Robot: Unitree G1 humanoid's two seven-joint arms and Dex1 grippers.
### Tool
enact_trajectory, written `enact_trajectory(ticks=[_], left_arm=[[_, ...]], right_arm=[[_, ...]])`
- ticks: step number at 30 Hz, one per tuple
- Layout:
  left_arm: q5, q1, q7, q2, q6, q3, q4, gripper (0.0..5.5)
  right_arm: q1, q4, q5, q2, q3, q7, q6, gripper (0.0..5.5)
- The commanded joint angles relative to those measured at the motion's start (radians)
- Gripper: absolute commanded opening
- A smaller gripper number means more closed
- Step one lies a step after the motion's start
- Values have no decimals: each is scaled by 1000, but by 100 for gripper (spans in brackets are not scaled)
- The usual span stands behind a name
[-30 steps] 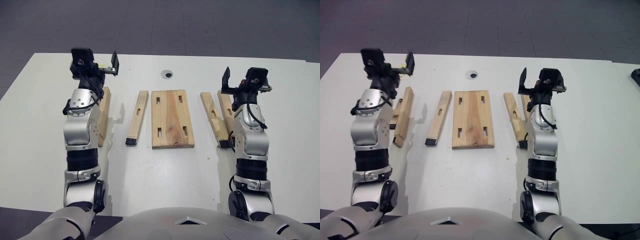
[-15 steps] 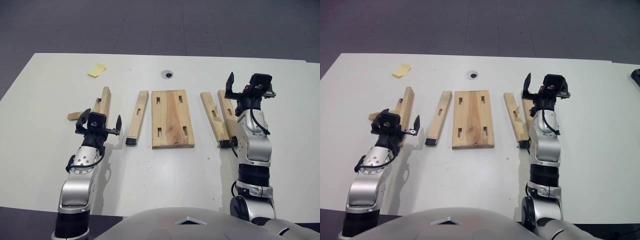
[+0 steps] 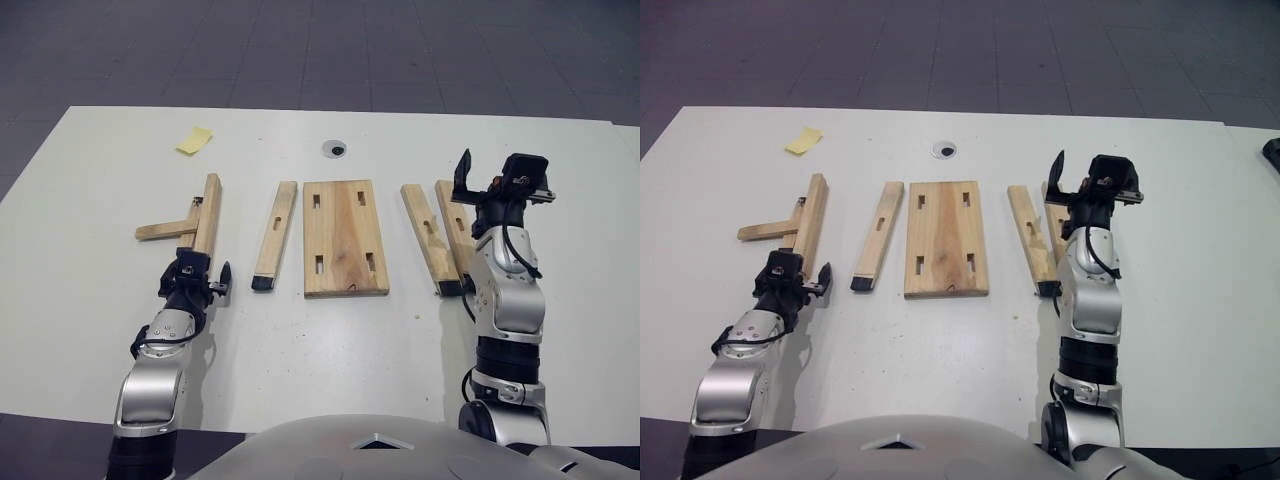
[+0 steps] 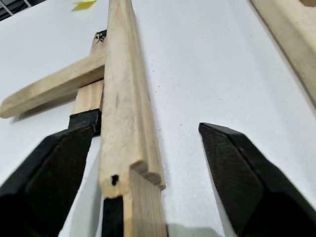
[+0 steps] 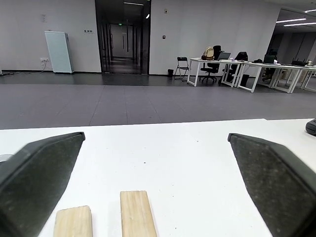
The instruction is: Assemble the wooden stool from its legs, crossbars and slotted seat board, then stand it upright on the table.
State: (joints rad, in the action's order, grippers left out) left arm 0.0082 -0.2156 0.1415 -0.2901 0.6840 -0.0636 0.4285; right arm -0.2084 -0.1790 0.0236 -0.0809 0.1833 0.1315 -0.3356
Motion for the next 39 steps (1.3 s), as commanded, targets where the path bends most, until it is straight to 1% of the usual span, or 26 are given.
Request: enact_trajectory(ticks=[1, 4, 8, 14, 19, 23, 28, 33, 36, 39], left_arm=[[-57, 24, 30, 16, 122, -37, -37, 314], [-59, 22, 36, 7, 119, -25, -39, 268], [-44, 19, 9, 30, 92, -22, -69, 203], [-32, 44, -41, 57, 15, -45, -106, 115], [-20, 69, -70, 66, -66, -34, -116, 115], [23, 90, -120, 77, -173, -22, -104, 115], [157, 172, -173, 33, -389, 35, -92, 115], [309, 238, -204, -38, -586, 92, -178, 115], [422, 274, -237, -75, -698, 150, -248, 115], [483, 297, -269, -71, -763, 184, -290, 115]], right_arm=[[7, -20, -2, 14, -7, 9, -10, 540], [-3, -22, -1, 16, -6, 7, -16, 540], [-23, -17, 4, 9, -3, 2, -23, 540], [-54, -9, 5, -4, -9, -17, -31, 540], [-74, 8, 42, 13, -4, -36, -60, 540], [-109, 2, 100, 40, 6, -49, -97, 540], [-217, -43, 270, 101, 50, -57, -217, 540], [-368, -69, 465, 186, 55, -48, -346, 540], [-470, -48, 568, 242, 53, -36, -391, 540], [-555, 22, 669, 288, 72, -13, -408, 540]])
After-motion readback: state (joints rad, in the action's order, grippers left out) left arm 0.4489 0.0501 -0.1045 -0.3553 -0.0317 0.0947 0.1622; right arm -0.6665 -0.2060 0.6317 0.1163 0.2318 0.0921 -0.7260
